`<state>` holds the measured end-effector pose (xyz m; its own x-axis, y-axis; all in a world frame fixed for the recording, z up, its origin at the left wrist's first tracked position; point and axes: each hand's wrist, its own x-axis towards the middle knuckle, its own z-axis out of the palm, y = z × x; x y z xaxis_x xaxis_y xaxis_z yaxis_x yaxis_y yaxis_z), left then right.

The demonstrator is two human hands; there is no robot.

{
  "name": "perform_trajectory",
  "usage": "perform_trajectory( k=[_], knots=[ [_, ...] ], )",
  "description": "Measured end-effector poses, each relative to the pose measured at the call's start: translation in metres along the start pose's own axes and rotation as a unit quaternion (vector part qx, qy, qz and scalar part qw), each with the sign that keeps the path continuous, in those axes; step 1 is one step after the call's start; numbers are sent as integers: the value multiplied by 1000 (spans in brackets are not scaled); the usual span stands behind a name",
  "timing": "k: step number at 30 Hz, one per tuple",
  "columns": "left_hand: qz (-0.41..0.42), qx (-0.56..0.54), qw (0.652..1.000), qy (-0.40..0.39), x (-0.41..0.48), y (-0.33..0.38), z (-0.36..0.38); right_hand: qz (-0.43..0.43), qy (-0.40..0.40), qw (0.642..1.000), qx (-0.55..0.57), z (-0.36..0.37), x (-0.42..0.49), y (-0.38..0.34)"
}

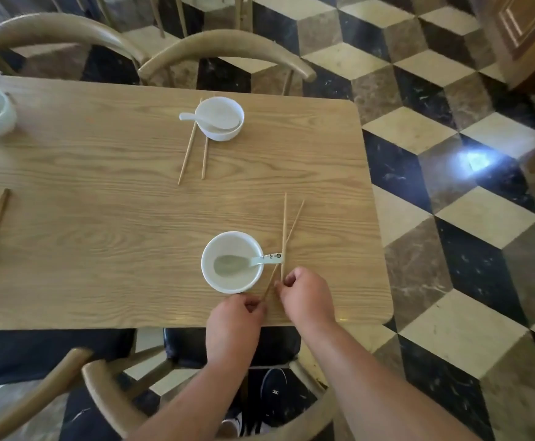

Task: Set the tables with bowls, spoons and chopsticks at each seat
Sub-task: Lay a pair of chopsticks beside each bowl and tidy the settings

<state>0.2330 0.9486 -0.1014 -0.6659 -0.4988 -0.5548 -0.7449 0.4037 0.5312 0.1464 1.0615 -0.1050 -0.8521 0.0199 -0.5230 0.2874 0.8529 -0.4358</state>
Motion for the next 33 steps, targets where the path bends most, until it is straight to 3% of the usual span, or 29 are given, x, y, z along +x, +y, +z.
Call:
perform_trajectory(
  k=[6, 13, 23, 28, 30, 33],
  knots=[
    [10, 3, 1000, -10, 0, -2, -4, -10, 6, 1000, 15, -17, -15, 20],
    [10, -17, 1000, -11, 2, -5, -1, -29, -40, 999, 5, -21, -11, 34],
    [23, 91, 996, 14, 1, 8, 8, -45, -61, 997, -6, -32, -1, 36],
    [24, 77, 997, 3, -10, 12, 6, -61, -50, 997, -4, -44, -1, 42],
    [37, 51, 998, -12, -21, 13, 6, -65, -53, 996, 32, -57, -2, 42],
    [66, 31, 996, -42, -40, 19, 9, -11, -165, 959, 229, -80, -5, 35]
  ],
)
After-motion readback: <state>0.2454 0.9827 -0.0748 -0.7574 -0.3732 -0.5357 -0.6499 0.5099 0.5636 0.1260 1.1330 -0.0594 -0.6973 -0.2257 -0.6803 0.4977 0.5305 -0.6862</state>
